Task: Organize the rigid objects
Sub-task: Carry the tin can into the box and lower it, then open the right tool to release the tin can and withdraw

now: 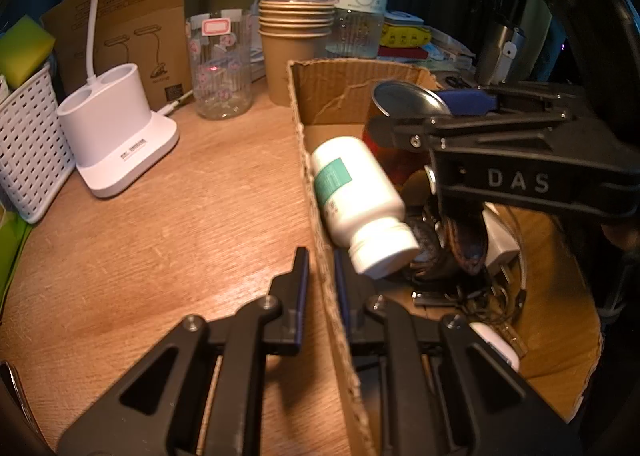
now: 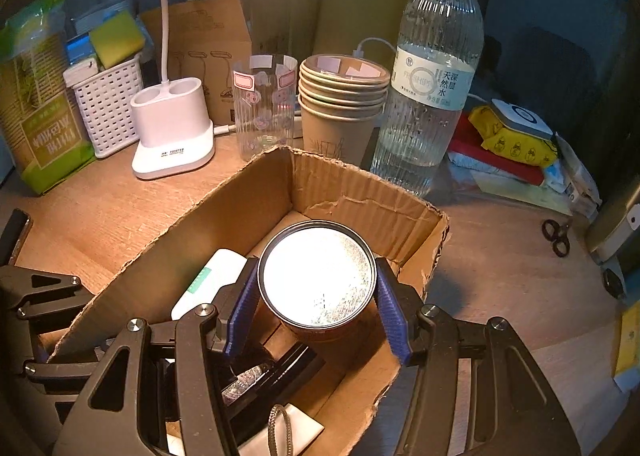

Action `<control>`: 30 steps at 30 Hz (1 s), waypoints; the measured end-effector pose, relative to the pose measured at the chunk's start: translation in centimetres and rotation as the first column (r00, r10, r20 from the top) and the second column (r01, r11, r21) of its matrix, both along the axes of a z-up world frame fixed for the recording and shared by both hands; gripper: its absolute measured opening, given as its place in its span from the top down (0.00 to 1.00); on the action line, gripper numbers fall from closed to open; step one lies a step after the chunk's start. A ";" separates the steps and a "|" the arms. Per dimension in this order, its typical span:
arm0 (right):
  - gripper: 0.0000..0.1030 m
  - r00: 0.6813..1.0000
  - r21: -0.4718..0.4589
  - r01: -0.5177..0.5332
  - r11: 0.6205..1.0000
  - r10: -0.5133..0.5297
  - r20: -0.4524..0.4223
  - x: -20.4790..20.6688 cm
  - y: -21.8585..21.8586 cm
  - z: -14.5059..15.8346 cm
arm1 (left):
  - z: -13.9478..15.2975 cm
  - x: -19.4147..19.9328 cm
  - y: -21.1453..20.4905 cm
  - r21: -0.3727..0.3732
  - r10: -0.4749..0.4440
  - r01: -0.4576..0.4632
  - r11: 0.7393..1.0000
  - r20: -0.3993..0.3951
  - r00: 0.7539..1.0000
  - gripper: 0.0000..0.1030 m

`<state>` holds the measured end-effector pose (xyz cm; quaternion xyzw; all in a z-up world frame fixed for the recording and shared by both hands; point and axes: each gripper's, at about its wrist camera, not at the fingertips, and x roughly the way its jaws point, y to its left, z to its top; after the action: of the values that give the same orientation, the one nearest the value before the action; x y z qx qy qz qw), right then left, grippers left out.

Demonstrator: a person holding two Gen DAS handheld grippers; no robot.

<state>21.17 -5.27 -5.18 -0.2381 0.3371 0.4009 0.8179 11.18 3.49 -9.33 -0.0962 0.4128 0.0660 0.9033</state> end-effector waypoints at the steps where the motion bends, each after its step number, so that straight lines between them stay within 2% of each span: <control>1: 0.43 1.000 -0.004 -0.002 1.000 0.002 -0.001 0.0 0.0 0.0 | 0.0 0.0 0.0 0.000 0.000 0.000 1.000 0.000 1.000 0.86; 3: 0.35 1.000 0.000 -0.007 1.000 0.007 -0.002 -0.2 -0.1 0.2 | 0.0 0.0 0.0 0.000 0.000 0.000 1.000 0.000 1.000 0.86; 6: 0.33 1.000 0.008 0.000 1.000 0.000 0.011 -0.3 -0.3 0.6 | 0.0 0.0 0.0 -0.001 0.001 -0.001 1.000 -0.001 1.000 0.86; 12: 0.32 0.999 0.036 0.030 0.999 -0.031 0.035 -0.7 -1.3 1.5 | 0.1 0.1 0.0 -0.001 0.001 -0.001 1.000 -0.001 1.000 0.86; 21: 0.32 0.986 0.148 0.121 0.981 -0.136 0.096 -2.9 -5.5 5.2 | 0.3 0.1 -0.1 0.005 0.002 -0.002 1.000 0.000 1.000 0.86; 30: 0.32 0.954 0.177 0.229 0.957 -0.256 0.153 -5.4 -10.9 6.6 | 0.3 0.0 -0.1 0.014 0.004 -0.004 1.000 0.004 1.000 0.86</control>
<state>15.78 -16.18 1.44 -0.1638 0.2581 0.3002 0.9036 11.22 3.37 -8.99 -0.0909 0.4103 0.0705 0.9047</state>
